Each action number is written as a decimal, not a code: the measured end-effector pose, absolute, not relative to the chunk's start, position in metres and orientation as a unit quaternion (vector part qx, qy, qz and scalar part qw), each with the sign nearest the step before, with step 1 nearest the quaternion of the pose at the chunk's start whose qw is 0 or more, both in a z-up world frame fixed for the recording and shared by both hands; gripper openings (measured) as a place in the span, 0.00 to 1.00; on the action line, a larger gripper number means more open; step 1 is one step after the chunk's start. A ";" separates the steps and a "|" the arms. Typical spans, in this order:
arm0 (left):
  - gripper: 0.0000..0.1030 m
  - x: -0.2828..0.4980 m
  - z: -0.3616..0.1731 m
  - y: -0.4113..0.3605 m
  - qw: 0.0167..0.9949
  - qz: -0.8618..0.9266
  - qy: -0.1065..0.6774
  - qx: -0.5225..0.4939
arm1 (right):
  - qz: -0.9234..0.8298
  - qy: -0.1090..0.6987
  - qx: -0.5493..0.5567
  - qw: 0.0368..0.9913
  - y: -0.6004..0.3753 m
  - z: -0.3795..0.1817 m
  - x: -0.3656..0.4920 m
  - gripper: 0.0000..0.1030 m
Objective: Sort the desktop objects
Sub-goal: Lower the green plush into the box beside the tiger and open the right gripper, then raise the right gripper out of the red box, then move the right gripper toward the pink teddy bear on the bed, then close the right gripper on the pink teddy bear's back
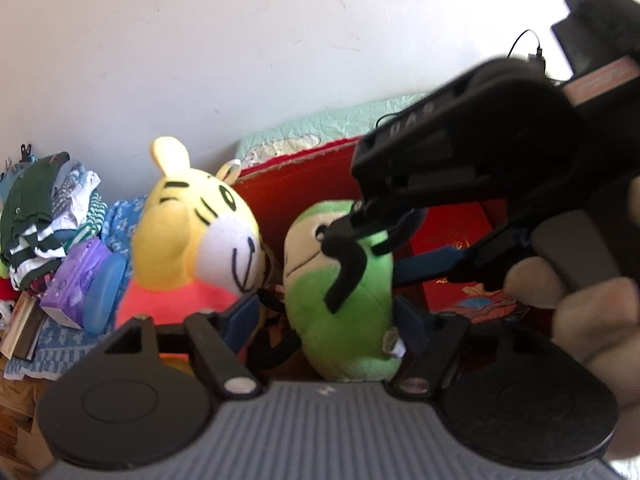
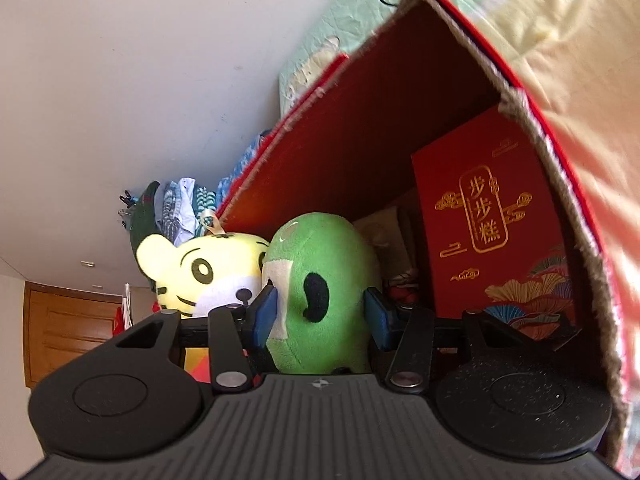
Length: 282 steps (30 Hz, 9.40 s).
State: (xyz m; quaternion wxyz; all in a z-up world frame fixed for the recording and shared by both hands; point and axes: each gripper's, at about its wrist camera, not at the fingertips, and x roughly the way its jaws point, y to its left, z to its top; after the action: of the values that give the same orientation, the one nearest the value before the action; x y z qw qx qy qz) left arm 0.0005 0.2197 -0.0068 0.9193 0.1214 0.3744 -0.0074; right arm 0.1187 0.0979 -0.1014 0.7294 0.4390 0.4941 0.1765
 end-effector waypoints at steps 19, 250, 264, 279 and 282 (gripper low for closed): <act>0.53 0.004 -0.002 0.224 0.920 -0.077 0.376 0.083 | 0.207 0.498 0.376 0.753 0.095 -0.086 0.130 0.63; 0.48 -0.020 -0.082 -0.018 0.811 -0.252 0.525 0.060 | 0.157 0.486 0.185 0.840 -0.156 -0.124 -0.034 0.27; 0.65 -0.056 -0.081 0.032 0.819 -0.225 0.527 0.038 | 0.175 0.476 0.231 0.830 -0.149 -0.121 -0.054 0.32; 0.64 -0.052 -0.072 0.037 0.837 -0.196 0.511 0.021 | 0.151 0.501 0.353 0.775 -0.156 -0.148 -0.024 0.37; 0.64 -0.052 -0.074 0.046 0.833 -0.198 0.517 0.010 | 0.181 0.495 0.375 0.762 -0.151 -0.140 -0.023 0.37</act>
State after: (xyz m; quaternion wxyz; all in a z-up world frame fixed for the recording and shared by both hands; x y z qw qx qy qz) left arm -0.0524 0.0461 -0.0739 0.8330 0.0102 0.5168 -0.1975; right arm -0.0231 -0.1507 -0.1396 0.7625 0.3748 0.4953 0.1812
